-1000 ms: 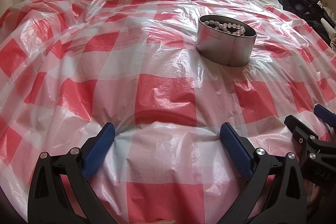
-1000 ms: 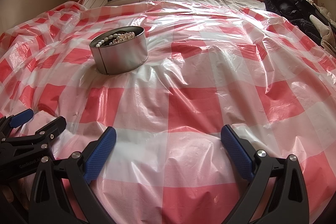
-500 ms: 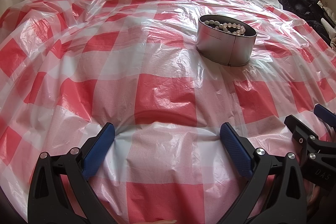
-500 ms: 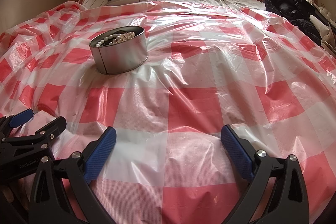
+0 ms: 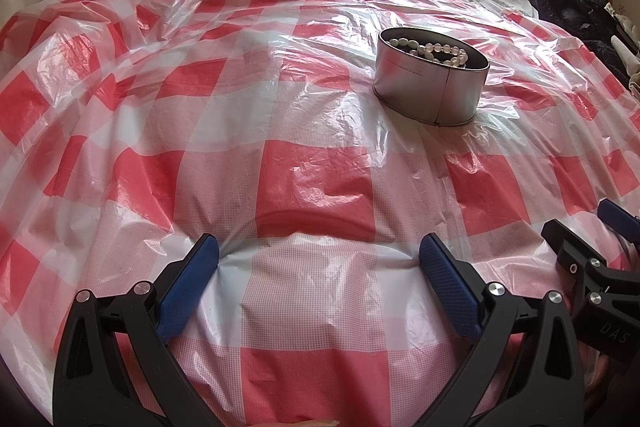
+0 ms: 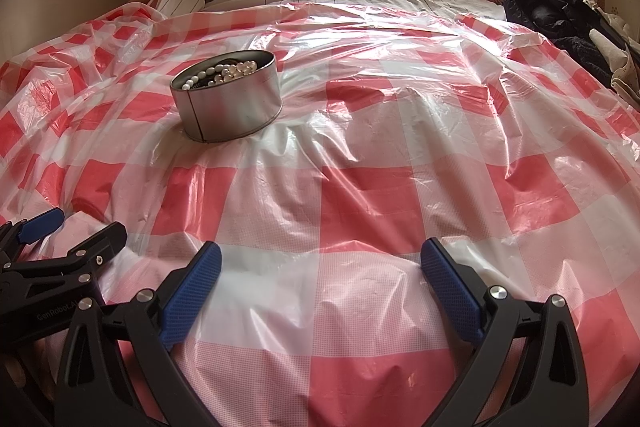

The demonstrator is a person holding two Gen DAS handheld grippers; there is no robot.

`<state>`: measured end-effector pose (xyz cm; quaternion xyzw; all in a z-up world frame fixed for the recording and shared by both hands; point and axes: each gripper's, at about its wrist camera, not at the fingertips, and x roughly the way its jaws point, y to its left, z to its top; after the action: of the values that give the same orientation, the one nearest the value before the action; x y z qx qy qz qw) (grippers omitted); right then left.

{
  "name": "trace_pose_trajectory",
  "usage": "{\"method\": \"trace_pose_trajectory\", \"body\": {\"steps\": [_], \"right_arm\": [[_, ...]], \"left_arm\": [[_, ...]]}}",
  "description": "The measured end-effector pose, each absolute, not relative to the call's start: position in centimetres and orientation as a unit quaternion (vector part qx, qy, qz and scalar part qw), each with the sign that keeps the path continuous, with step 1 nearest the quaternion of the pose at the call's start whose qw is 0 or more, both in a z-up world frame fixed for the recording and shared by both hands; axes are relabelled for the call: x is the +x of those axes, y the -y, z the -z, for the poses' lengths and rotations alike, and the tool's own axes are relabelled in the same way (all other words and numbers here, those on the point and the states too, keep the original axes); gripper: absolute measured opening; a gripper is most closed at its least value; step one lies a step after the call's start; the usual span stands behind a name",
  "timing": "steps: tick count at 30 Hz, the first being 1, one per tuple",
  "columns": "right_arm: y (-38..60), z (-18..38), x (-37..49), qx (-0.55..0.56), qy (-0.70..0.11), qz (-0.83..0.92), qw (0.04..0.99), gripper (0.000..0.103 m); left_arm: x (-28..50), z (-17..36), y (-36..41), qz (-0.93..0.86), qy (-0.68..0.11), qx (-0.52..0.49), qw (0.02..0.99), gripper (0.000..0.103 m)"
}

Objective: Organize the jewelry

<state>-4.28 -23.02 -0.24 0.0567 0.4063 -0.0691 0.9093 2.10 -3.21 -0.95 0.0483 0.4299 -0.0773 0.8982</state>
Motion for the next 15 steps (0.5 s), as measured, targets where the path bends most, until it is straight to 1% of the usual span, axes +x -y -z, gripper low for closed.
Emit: {"method": "trace_pose_trajectory", "body": {"steps": [15], "right_arm": [[23.44,0.33,-4.40,0.055,-0.407,0.072,0.909,0.096]], "left_arm": [[1.95,1.11,2.98,0.084,-0.426,0.038,0.900,0.096]]}}
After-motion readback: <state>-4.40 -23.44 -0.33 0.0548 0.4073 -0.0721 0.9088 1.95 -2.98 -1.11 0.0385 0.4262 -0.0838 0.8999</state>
